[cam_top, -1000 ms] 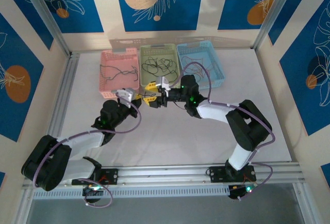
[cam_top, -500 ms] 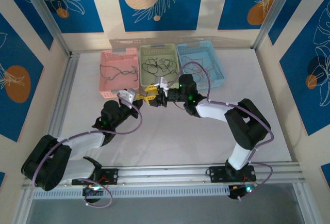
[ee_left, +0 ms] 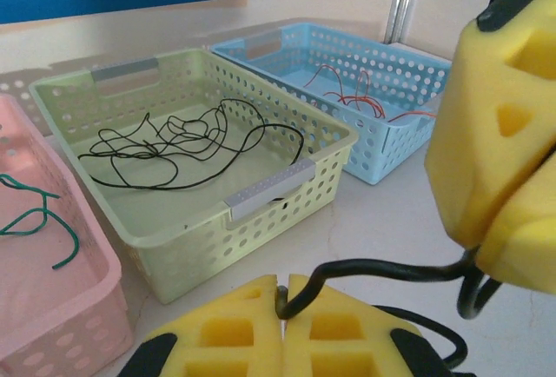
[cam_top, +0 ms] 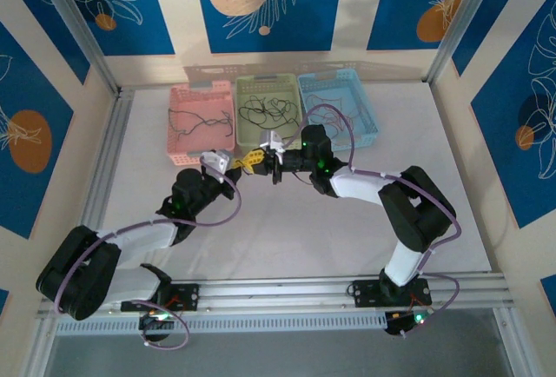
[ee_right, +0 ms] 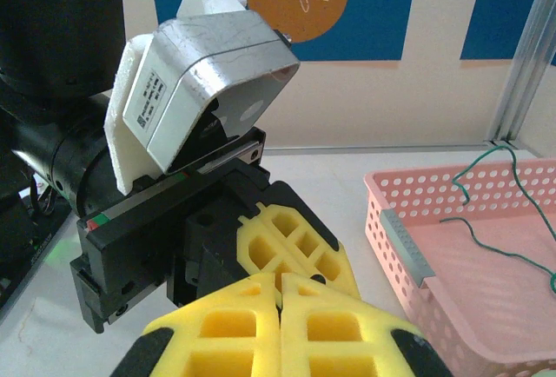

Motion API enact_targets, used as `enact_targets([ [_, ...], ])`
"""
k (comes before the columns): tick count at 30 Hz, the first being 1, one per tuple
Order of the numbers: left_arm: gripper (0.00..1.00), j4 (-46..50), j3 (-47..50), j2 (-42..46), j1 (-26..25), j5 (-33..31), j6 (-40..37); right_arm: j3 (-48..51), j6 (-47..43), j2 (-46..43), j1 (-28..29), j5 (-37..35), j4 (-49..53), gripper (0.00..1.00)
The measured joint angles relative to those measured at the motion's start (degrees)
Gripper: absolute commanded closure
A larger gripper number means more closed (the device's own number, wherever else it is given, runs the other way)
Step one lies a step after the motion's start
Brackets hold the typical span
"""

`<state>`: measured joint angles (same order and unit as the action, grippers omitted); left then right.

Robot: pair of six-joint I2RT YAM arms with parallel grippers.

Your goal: Untangle the cables

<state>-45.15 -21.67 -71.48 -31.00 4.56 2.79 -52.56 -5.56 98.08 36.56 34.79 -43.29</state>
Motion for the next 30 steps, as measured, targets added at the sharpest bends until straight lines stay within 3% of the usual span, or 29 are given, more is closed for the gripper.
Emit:
enact_targets([
  [15,1.00,5.2,-2.8,-0.4,-1.5,-0.3,0.1,0.0,-7.6,-1.5,-2.7,10.9,6.0,1.00],
  [17,1.00,5.7,-3.2,-0.7,-1.6,-0.1,0.1,0.0,-8.9,-1.6,-2.8,11.3,7.1,0.92],
  [19,1.00,5.8,-3.3,-0.9,-1.6,-0.4,0.1,0.0,-9.6,-1.6,-2.8,11.4,7.4,0.65],
  [21,1.00,5.9,-3.3,-1.0,-1.2,-1.5,0.1,0.3,-8.9,-1.7,-2.8,10.5,7.2,0.46],
  [25,1.00,5.7,-3.3,-1.0,-1.1,-3.7,0.2,2.5,-5.7,-2.6,-3.2,4.7,2.4,0.37],
  [30,1.00,3.9,-2.1,-0.9,-1.1,-8.8,0.2,5.9,2.1,-3.4,-5.5,-2.3,-4.4,0.35],
])
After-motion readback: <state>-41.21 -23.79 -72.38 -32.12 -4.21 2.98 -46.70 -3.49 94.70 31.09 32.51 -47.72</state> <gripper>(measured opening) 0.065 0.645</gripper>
